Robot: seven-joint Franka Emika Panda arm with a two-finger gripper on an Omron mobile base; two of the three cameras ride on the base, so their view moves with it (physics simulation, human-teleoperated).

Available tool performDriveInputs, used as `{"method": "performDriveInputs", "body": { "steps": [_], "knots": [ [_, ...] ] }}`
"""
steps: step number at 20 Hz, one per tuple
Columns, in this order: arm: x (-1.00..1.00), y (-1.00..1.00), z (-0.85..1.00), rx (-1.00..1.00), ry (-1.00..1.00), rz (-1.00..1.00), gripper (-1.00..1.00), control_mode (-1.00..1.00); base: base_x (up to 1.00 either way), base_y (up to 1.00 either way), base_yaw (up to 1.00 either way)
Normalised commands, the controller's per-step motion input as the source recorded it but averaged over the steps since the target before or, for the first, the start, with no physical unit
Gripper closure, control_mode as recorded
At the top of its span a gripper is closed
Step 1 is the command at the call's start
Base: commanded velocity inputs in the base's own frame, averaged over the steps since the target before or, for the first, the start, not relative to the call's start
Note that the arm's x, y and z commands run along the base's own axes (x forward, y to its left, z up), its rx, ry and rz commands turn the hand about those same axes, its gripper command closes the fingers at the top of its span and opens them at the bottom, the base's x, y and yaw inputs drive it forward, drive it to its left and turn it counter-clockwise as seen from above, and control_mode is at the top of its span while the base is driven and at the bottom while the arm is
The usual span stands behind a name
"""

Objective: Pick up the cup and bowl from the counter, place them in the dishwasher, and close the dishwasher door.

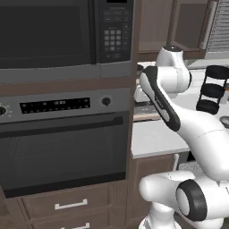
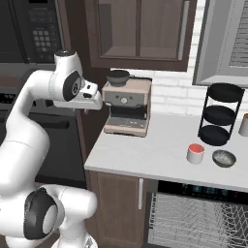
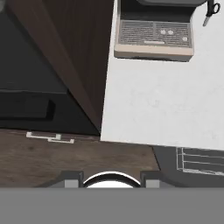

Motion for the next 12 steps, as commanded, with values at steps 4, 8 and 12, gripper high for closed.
{"method": "performDriveInputs", "body": {
  "steps": [4, 8, 12],
  "knots": [
    [-0.46, -0.04, -0.03, 0.05, -0.06, 0.00, -1.00, -1.00, 0.00, 0.00, 0.00],
    [-0.86, 0.00, -0.25, 0.00, 0.00, 0.00, -1.00, -1.00, 0.00, 0.00, 0.00],
    [-0.66, 0.02, -0.44, -0.04, 0.00, 0.00, -1.00, -1.00, 0.00, 0.00, 0.00]
  ]
}}
